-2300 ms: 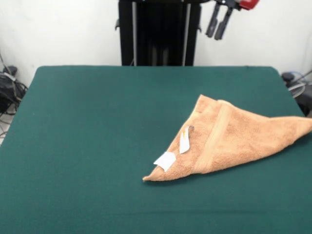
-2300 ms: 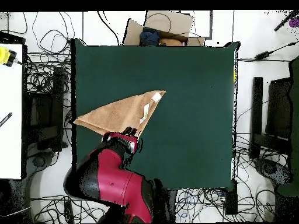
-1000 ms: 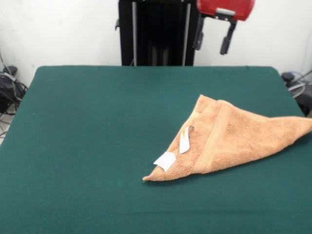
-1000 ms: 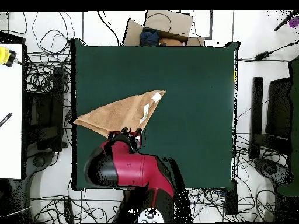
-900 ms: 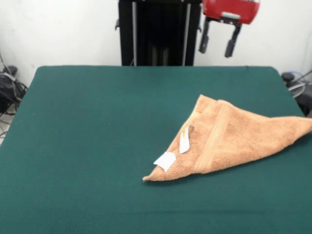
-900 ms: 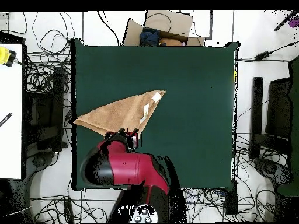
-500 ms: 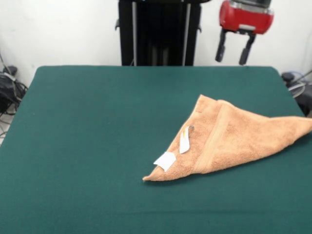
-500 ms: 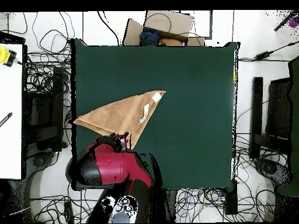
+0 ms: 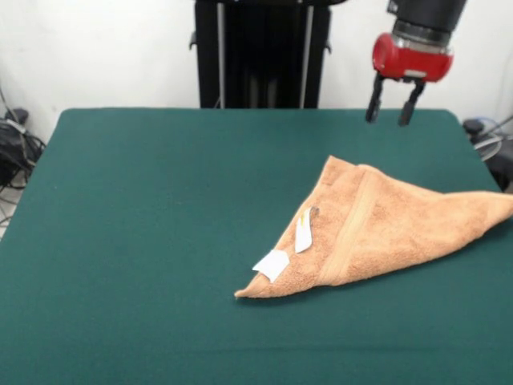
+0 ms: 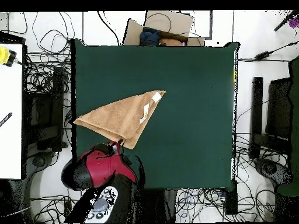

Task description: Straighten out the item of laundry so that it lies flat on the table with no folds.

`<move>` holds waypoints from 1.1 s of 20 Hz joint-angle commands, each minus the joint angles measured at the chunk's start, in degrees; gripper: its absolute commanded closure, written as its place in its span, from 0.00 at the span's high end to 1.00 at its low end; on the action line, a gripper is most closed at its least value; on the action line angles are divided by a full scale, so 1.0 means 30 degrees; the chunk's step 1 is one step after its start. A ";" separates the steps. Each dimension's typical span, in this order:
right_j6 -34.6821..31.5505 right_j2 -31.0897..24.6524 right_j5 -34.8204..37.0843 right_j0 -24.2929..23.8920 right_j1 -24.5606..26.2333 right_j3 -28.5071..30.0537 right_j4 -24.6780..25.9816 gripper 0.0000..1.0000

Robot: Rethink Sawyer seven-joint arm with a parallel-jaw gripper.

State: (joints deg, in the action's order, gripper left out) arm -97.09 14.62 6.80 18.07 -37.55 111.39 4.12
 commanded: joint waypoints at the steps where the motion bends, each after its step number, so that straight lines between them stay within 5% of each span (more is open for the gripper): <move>1: -0.4092 0.1404 -0.2066 0.1291 0.3336 -0.1568 -0.0647 1.00; 22: -0.4025 0.7685 -0.7497 0.6823 1.0033 -0.3362 -0.6081 1.00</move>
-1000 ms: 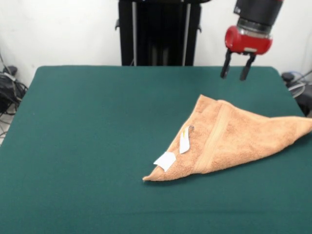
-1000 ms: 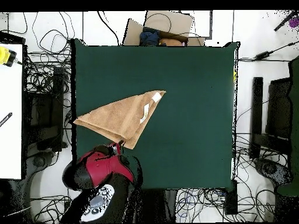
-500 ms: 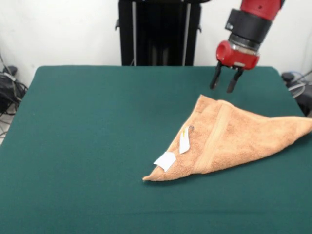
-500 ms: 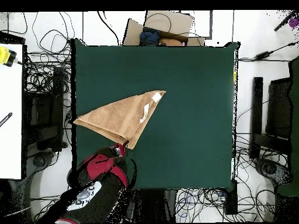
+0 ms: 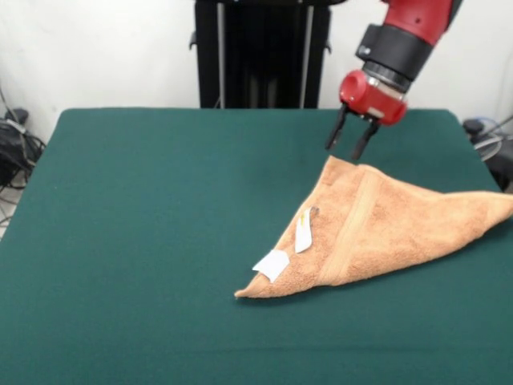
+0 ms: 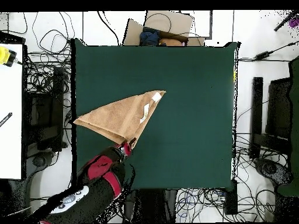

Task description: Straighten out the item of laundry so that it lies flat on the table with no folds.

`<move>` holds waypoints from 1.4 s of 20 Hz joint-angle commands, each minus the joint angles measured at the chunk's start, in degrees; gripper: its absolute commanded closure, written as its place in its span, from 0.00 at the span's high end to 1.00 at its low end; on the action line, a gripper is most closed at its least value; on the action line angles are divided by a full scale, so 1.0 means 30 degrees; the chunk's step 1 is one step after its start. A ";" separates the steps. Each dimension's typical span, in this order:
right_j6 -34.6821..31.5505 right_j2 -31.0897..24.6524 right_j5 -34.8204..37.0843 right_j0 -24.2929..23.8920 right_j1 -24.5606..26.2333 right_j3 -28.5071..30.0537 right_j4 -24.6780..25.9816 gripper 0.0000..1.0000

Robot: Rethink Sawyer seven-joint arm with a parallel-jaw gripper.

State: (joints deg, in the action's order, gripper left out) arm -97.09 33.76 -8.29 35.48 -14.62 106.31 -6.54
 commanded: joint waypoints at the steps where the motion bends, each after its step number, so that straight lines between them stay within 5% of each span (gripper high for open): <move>1: -0.4004 0.1318 -0.2800 0.1159 0.2549 -0.1581 -0.2773 1.00; 14: -0.3197 0.0018 -0.4101 0.0493 0.4436 -0.2522 -0.4234 1.00; 28: -0.2328 -0.5452 0.0072 -0.4754 0.1617 -0.2316 -0.0697 1.00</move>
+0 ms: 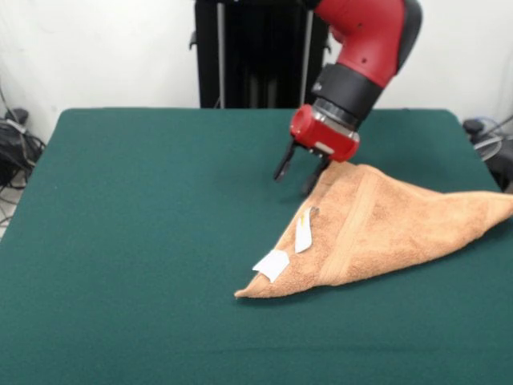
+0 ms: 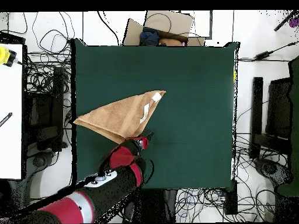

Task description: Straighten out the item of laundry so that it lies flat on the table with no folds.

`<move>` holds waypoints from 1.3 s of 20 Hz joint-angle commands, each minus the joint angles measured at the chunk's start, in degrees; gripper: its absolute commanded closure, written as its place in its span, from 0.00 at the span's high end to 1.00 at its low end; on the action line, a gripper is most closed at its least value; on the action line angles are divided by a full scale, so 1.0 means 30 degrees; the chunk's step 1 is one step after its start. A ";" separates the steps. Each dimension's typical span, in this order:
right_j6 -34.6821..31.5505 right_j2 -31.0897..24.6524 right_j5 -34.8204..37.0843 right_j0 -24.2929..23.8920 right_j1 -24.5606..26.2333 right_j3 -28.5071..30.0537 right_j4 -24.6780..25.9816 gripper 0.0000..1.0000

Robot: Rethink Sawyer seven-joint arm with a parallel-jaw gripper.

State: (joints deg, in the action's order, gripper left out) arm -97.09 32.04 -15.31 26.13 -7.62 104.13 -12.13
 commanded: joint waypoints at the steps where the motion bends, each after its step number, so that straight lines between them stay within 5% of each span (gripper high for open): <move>1: -0.2283 -0.5183 0.2426 -0.1936 -0.0705 -0.1622 0.1359 1.00; 14: -0.2166 -0.7477 0.4406 -0.3873 -0.2030 -0.0718 0.2544 1.00; 26: -0.2529 -0.7672 0.7965 -0.3237 -0.4848 0.0700 0.1966 1.00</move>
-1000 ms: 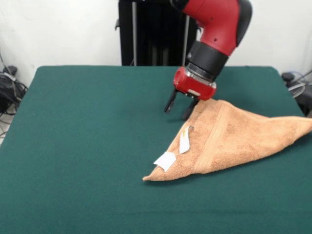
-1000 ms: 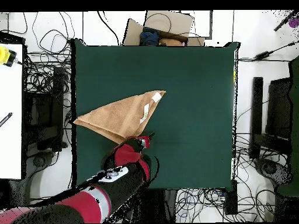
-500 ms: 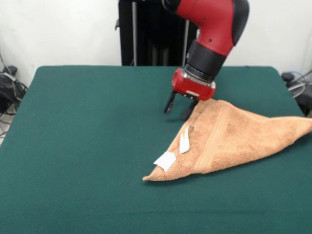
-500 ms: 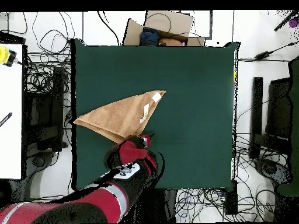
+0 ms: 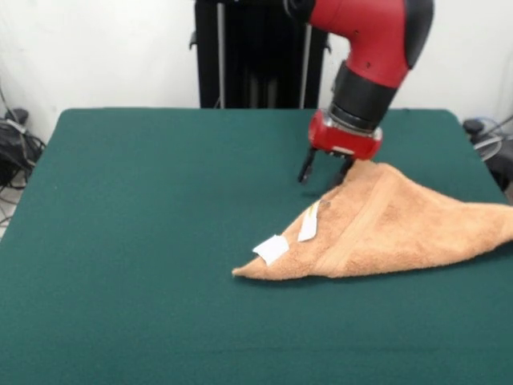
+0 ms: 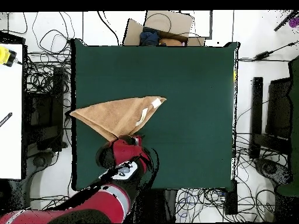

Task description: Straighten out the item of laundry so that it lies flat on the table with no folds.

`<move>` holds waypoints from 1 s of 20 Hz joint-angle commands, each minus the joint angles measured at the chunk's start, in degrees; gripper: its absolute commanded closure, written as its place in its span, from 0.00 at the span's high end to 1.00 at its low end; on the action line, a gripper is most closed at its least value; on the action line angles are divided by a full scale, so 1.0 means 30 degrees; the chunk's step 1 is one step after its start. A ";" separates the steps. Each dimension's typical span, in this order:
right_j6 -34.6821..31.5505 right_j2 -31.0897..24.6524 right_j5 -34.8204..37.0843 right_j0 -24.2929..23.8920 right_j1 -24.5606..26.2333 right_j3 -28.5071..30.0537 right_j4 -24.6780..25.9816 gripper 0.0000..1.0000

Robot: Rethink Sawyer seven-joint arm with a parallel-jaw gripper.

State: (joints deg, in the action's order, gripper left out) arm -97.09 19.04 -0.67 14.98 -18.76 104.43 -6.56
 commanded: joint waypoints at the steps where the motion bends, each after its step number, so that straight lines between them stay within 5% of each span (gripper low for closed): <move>1: -0.2572 -0.3085 0.3366 0.0666 -0.1252 0.0477 0.0024 1.00; 8: -0.3165 -0.1435 0.5783 0.2358 -0.2114 -0.0091 -0.0426 1.00; 20: -0.3593 -0.0481 0.6520 0.2612 -0.1591 -0.0343 -0.0347 1.00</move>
State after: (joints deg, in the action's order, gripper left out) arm -97.09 18.12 14.01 22.55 -24.37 104.84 -6.54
